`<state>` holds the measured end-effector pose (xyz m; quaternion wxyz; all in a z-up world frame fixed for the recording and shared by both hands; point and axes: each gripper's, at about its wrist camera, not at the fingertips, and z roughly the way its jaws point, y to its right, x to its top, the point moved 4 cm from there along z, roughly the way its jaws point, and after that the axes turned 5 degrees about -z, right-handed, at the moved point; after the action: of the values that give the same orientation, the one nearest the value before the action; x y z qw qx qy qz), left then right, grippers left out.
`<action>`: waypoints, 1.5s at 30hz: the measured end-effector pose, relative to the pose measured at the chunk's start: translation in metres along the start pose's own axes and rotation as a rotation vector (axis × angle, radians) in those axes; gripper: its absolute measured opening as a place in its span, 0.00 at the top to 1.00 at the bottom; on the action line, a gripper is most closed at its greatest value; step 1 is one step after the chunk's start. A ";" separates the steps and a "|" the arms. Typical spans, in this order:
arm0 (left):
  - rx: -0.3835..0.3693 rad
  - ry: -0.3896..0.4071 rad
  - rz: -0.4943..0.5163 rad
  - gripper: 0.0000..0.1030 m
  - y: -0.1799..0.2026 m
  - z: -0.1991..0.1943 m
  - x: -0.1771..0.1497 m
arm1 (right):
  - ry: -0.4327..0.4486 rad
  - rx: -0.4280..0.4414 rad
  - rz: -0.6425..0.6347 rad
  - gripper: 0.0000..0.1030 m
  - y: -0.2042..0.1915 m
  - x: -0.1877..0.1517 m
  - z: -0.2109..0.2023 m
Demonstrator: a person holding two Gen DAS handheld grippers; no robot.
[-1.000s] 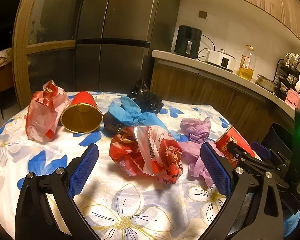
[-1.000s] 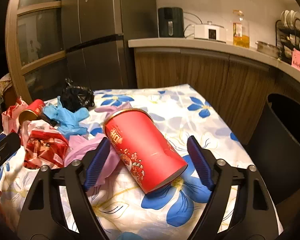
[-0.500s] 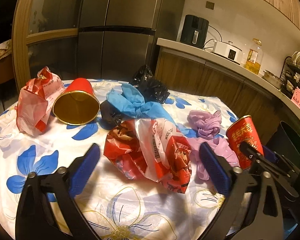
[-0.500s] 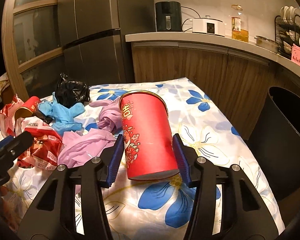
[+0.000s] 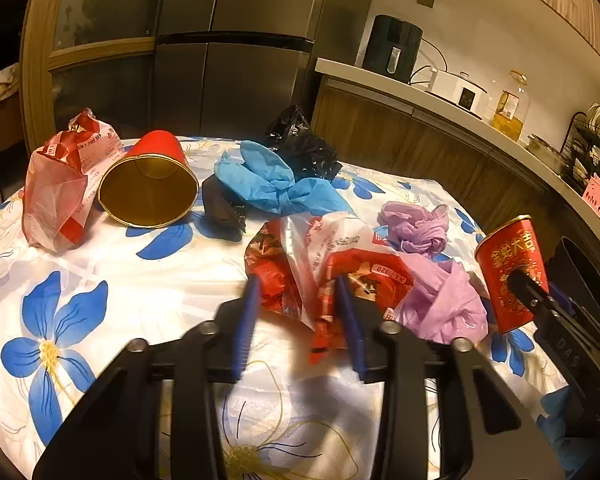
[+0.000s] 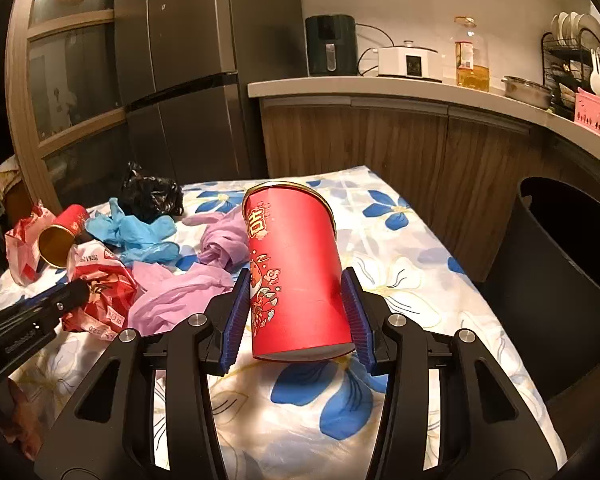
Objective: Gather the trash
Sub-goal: 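Grasp the red can with the right tool while the left tool grasps the red snack bag, then carry the red can and red snack bag over the black bin and release both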
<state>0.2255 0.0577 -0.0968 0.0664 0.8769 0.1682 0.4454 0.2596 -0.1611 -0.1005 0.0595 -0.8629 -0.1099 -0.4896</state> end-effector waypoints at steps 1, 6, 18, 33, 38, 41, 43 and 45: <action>-0.004 0.000 0.000 0.93 0.000 0.000 0.000 | 0.002 0.000 0.001 0.56 0.000 0.000 -0.002; 0.003 0.032 -0.019 0.94 -0.002 -0.012 0.002 | 0.018 0.002 0.008 0.56 0.004 -0.001 -0.015; 0.012 0.139 -0.014 0.95 0.007 -0.064 0.015 | 0.092 0.021 0.027 0.57 0.013 0.008 -0.059; -0.104 0.194 0.102 0.95 0.096 -0.091 0.021 | 0.180 -0.029 0.051 0.57 0.058 0.015 -0.115; -0.159 0.195 0.143 0.95 0.132 -0.092 0.017 | 0.201 -0.075 0.072 0.57 0.086 0.015 -0.130; -0.199 0.194 0.164 0.95 0.156 -0.092 0.015 | 0.212 -0.107 0.086 0.57 0.104 0.014 -0.138; -0.222 0.195 0.184 0.95 0.173 -0.093 0.013 | 0.216 -0.126 0.098 0.57 0.115 0.014 -0.141; -0.243 0.194 0.199 0.95 0.186 -0.093 0.011 | 0.220 -0.152 0.111 0.57 0.129 0.013 -0.145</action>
<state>0.2007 -0.1149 0.0160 0.1111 0.8277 0.0312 0.5491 0.1771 -0.3145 -0.0138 0.0328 -0.8107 -0.0173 -0.5842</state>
